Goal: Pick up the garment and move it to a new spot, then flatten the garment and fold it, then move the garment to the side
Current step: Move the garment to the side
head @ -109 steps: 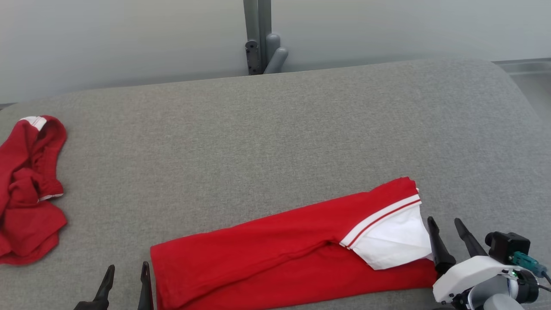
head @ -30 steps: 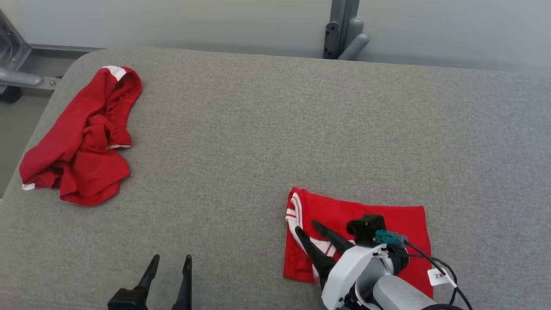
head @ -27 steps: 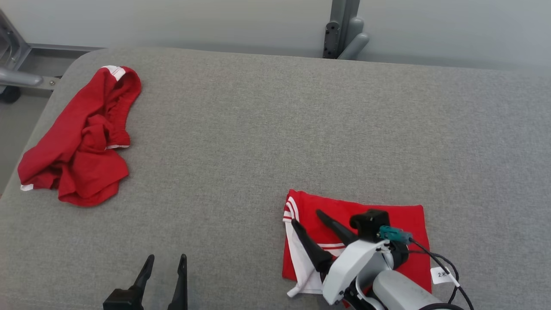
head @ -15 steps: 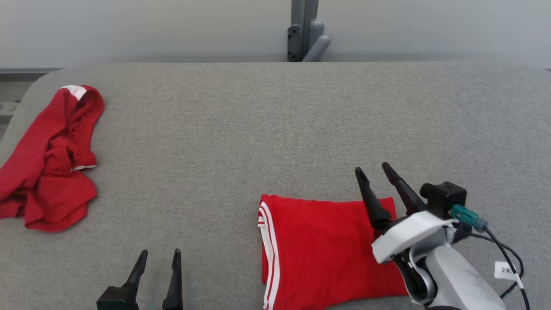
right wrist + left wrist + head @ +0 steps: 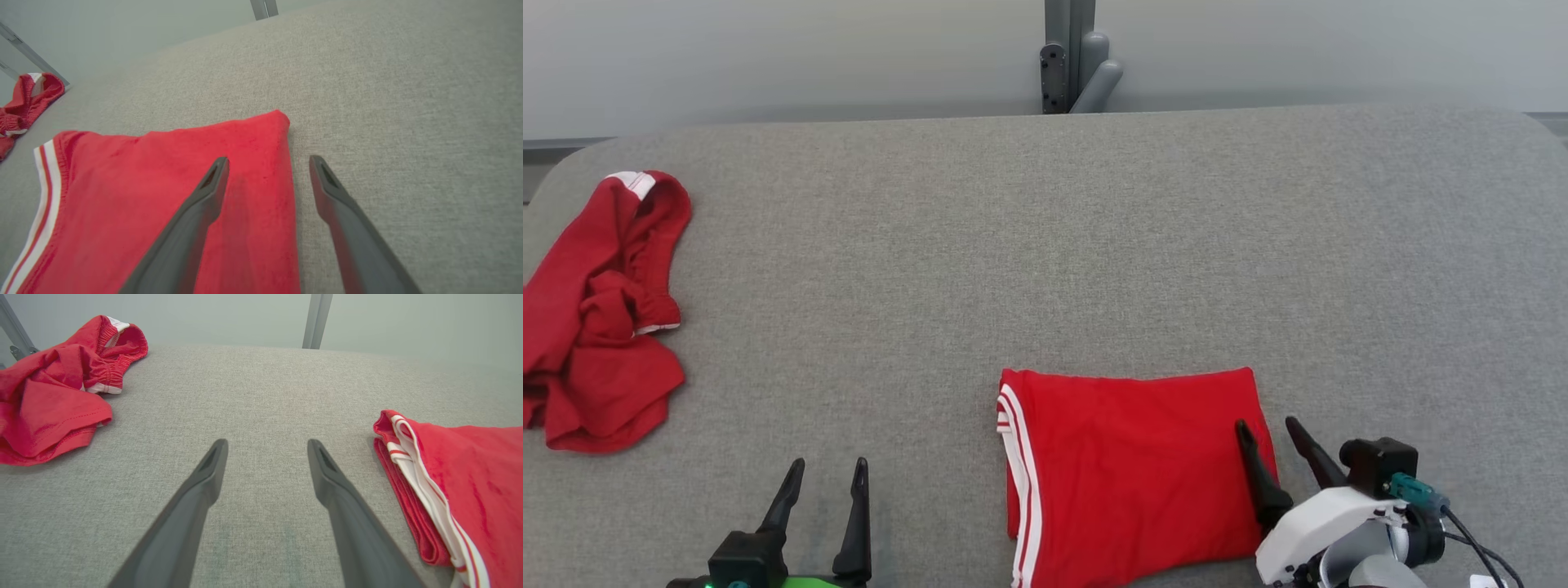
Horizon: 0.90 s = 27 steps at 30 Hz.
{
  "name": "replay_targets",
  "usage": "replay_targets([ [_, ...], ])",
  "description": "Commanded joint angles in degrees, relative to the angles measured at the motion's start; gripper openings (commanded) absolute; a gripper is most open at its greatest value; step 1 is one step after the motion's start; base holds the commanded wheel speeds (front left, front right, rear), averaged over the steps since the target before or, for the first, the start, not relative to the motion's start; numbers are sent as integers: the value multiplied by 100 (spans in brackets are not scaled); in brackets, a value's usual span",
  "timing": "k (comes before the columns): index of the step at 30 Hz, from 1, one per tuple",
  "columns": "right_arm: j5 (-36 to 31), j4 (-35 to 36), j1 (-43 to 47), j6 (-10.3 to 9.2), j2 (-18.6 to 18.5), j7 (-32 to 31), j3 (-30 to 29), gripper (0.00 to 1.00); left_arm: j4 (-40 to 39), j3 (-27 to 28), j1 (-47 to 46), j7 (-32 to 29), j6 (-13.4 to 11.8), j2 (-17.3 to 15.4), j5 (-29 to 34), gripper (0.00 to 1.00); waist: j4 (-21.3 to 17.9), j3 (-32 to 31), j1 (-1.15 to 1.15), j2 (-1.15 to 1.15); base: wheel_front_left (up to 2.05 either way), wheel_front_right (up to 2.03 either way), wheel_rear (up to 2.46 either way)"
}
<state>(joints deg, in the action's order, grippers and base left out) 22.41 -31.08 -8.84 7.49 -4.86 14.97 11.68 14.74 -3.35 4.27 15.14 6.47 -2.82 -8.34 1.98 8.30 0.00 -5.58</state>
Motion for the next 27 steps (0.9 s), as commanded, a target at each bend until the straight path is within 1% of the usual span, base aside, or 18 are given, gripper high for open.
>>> replay_targets([
  [1,66,-137,-46,-1,-18,6,39,100,-24,19,-32,-2,-17,-16,41,100,60,28,0,0,0,0,0],
  [9,307,-1197,-424,-1,-9,-134,253,100,-53,41,-56,-3,19,-14,93,100,309,77,0,0,0,0,0],
  [10,326,-1307,-461,-1,-8,-161,287,96,-56,42,-59,-3,20,-15,94,100,335,81,0,0,0,0,0],
  [11,374,-1379,-493,-1,0,-167,326,40,-60,44,-62,-3,24,-15,93,100,355,85,0,0,0,0,0],
  [12,405,-1426,-521,-1,8,-151,347,0,-67,45,-64,-3,24,-14,89,100,373,89,0,0,0,0,0],
  [16,459,-1429,-647,-5,-33,-80,404,0,-94,49,-77,-3,30,-14,67,100,401,95,0,0,0,0,0],
  [20,405,-1273,-794,-6,-141,1,272,0,-209,4,-105,-3,32,-15,34,100,312,63,0,0,0,0,0],
  [23,318,-1155,-844,-5,-169,16,150,0,-276,-44,-116,-3,41,-14,31,100,86,13,0,0,0,0,0],
  [27,242,-1029,-785,-5,-124,18,45,0,-325,-101,-68,-3,48,-14,16,100,-442,-89,0,0,0,0,0],
])
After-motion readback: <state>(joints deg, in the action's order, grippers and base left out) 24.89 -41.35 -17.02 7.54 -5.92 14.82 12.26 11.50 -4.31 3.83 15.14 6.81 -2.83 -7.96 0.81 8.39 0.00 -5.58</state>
